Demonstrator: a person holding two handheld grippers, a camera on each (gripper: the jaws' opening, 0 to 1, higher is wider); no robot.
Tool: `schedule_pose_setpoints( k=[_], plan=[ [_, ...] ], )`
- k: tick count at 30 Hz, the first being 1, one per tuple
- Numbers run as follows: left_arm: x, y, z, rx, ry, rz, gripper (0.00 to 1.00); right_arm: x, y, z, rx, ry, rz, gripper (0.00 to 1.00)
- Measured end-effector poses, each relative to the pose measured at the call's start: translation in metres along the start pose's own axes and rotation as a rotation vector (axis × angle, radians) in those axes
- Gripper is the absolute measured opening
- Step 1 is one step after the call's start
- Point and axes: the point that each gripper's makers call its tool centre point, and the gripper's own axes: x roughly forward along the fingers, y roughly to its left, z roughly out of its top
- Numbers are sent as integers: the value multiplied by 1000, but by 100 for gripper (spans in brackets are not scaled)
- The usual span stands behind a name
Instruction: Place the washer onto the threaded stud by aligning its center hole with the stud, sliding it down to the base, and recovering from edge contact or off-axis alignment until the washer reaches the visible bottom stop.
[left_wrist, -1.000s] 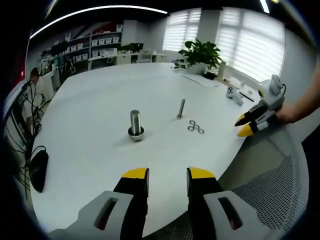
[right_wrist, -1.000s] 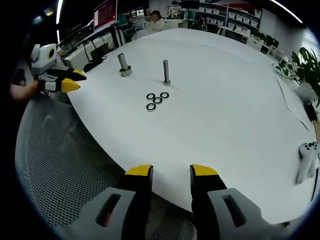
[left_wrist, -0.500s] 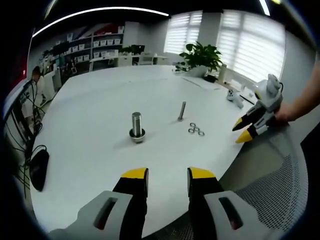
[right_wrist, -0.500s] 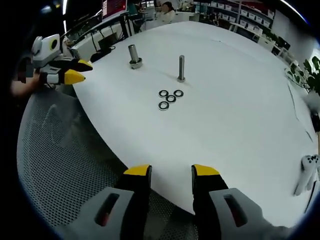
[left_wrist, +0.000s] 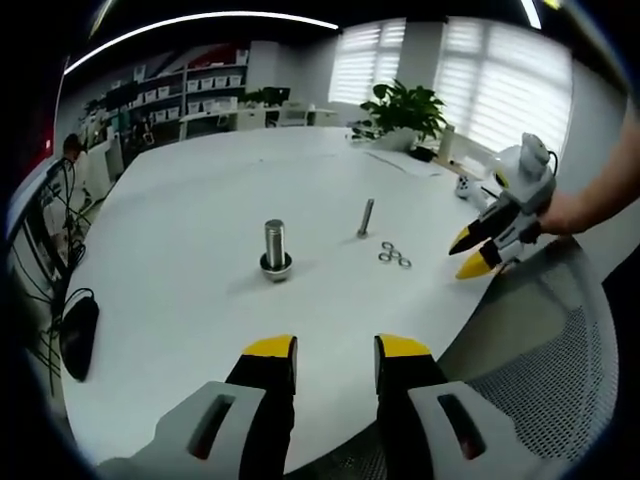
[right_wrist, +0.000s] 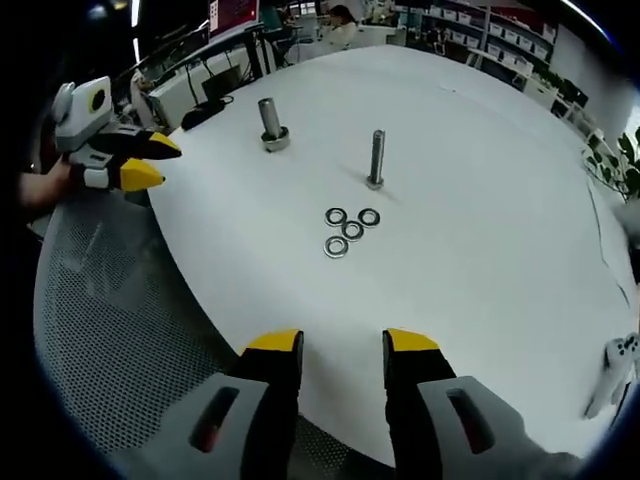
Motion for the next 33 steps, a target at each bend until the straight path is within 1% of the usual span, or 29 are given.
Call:
schedule_pose_setpoints(
  k=[3,8,13,17,19,24,29,33],
  plan=[
    [0,0,-1,-2,5,0,29,3,-1,8,-11,-9,-2,34],
    [2,-1,-3,4,18,-9,29,9,-2,12,-12,-15,2,34],
    [2,-2,-5,7,27,-9,29,13,-2,7,-33,5,5,35],
    [2,-2,-5,-5,26,-12,29,16,-5,0,-26,26,5,34],
    [2,-1,-5,-4,25,-8,29,15,-8,4,-27,13,5,33],
    [2,-1,-5,-10,28,-9,29,18,-12,12,-29,16,4,34],
    [3,-1,-7,-4,38,-10,29,20,-11,22,-54,10,11,34],
    [2,1,-7,-13,36,-1,29,23,-8,27,-64,8,18,33]
  ],
)
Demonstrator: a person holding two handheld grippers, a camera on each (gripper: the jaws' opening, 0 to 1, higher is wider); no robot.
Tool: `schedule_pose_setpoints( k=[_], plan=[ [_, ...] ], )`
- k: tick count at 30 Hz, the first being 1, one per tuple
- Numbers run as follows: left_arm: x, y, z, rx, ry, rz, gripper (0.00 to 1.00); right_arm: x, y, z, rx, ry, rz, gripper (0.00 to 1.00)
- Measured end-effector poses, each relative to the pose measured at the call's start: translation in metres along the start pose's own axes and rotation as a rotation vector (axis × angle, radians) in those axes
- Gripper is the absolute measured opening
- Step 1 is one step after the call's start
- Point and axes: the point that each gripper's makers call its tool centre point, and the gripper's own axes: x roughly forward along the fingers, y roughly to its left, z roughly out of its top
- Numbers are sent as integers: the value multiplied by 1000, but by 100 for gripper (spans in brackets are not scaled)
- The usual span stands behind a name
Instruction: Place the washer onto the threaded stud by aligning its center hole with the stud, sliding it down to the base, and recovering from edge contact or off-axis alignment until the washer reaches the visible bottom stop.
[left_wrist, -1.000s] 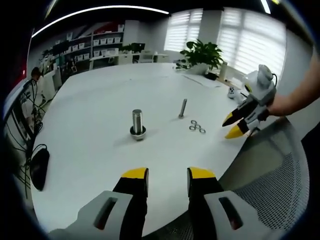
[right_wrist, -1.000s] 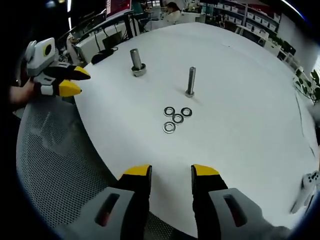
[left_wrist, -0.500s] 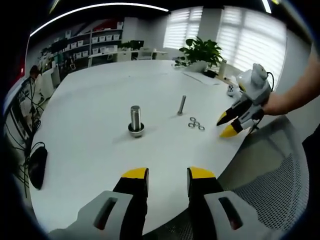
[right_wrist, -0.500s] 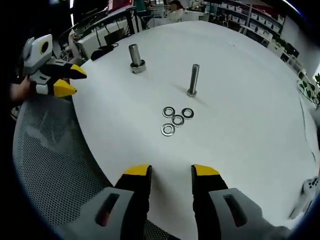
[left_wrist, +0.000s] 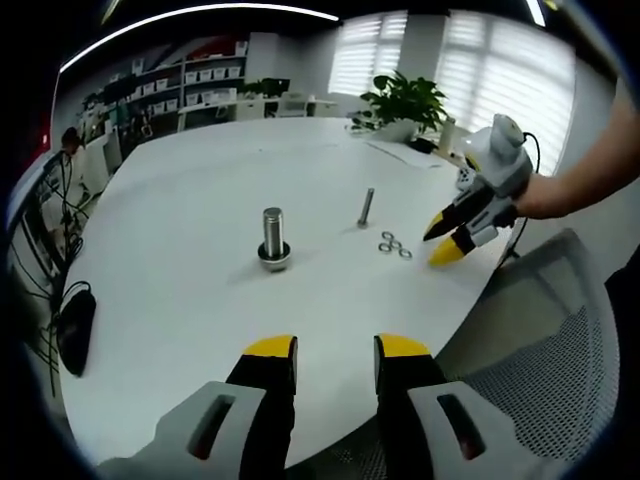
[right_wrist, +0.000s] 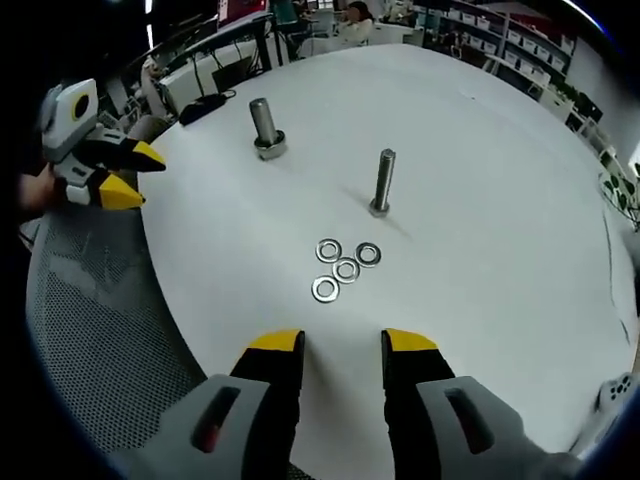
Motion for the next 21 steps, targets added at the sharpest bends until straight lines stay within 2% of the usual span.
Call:
schedule_pose_setpoints(
  k=[5,13,21],
  plan=[
    [1,-1,-1,7,8,-3,29,5,7,8,-57,2,14,32],
    [1,-1,-1,4,10,-1,29,9,14,20,-101,5,32,29],
    [1,0,-1,4,7,3,29,16,17,21,-167,43,47,24]
  ],
)
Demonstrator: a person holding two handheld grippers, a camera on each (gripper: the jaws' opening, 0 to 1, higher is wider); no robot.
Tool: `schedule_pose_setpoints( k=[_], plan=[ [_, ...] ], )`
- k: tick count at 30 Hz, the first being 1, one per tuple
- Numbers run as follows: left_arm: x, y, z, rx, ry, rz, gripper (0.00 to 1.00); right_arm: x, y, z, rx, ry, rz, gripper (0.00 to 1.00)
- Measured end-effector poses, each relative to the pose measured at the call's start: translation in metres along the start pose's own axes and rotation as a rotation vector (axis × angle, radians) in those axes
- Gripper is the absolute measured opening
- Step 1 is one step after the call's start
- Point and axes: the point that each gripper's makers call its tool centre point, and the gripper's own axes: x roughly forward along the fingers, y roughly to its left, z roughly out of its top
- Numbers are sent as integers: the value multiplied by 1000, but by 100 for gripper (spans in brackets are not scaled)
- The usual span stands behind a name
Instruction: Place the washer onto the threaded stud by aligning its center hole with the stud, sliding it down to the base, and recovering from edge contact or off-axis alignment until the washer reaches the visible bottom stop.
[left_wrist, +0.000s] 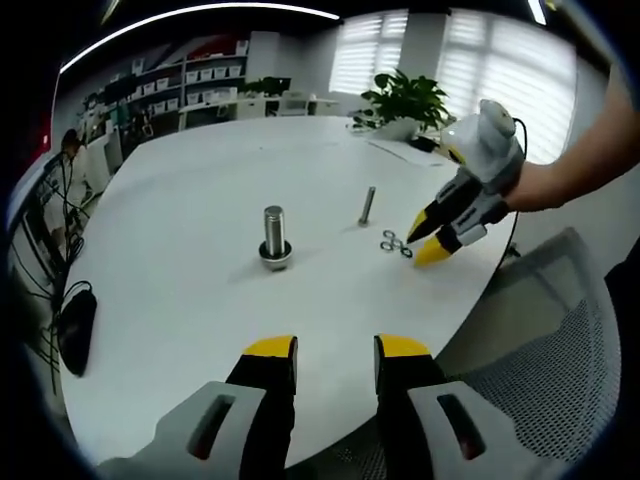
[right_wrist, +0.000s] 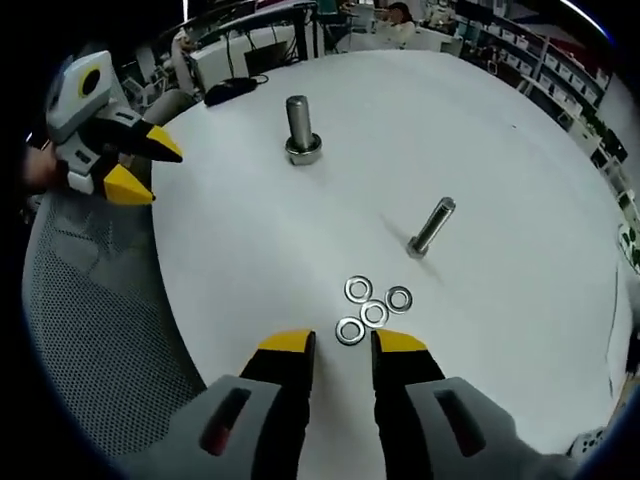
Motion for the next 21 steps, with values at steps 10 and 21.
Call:
schedule_pose_setpoints(
  k=[10,21],
  plan=[
    [0,0,0,0,2,0,29,3,2,2,-112,42,12,20],
    [0,1,1,2,-5,1,29,5,-2,3,-256,163,51,17]
  ],
)
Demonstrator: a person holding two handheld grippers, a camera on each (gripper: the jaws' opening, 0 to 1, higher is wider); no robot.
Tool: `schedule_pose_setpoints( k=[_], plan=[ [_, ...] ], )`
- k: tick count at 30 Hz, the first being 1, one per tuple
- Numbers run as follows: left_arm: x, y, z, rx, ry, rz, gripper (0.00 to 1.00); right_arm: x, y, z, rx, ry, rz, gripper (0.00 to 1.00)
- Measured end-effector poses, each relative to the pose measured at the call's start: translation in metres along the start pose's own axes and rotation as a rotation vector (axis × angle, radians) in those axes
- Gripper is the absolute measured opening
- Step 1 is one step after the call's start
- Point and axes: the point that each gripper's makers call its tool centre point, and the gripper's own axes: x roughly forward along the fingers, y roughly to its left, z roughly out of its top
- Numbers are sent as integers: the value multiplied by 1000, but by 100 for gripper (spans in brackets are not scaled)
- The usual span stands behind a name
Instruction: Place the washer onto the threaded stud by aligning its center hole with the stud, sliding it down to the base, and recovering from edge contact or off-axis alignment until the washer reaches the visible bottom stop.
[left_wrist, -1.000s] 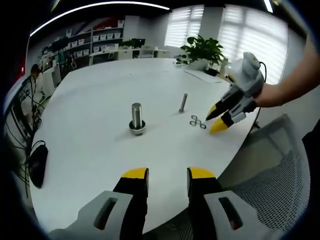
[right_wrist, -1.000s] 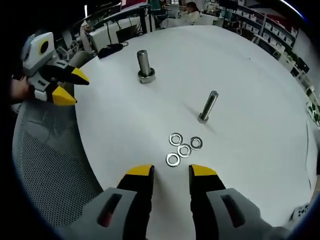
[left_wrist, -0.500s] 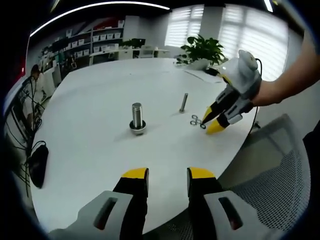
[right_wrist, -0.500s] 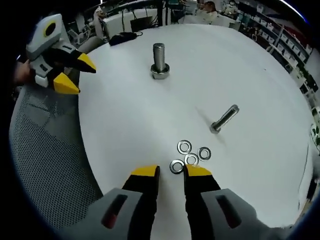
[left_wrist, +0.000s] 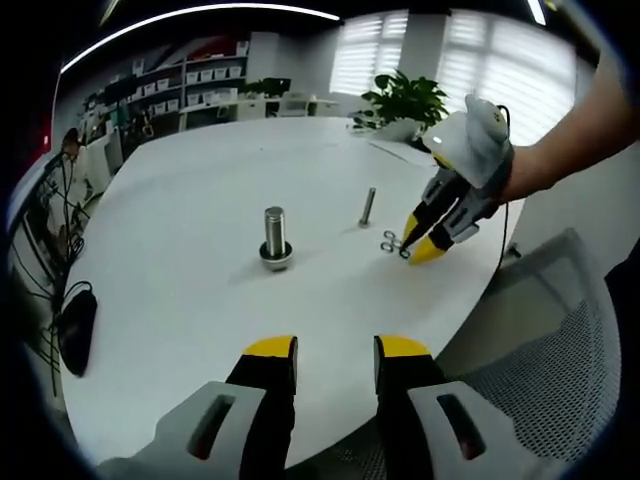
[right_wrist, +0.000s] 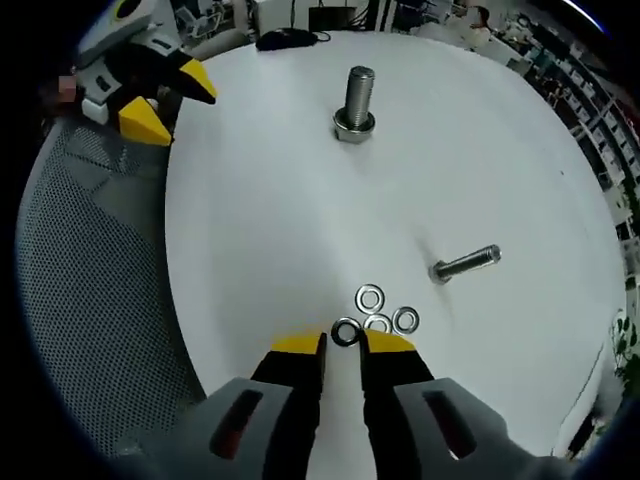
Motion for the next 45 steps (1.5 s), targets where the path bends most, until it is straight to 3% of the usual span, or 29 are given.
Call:
schedule_pose_setpoints(
  k=[3,4,6,24,32,36,45],
  plan=[
    [0,0,0,-1,-2,-3,29,2,-2,1,18,25,8,19],
    [0,0,0,1,0,-2,29,1,1,-3,81,49,17,18],
    [0,-1,0,2,0,-2,29,2,-1,0,77,60,33,18],
    [0,-1,-1,3,4,-8,28,4,5,1,-102,159,50,18],
    [1,0,-1,0,5,-7,28,5,4,2,-126,207,62,16],
    [0,-1,-1,1,6,-8,28,3,2,-2,-84,243,33,15],
    [0,0,-1,-2,5,-4,28,5,4,0,-54,206,17,14]
  ],
)
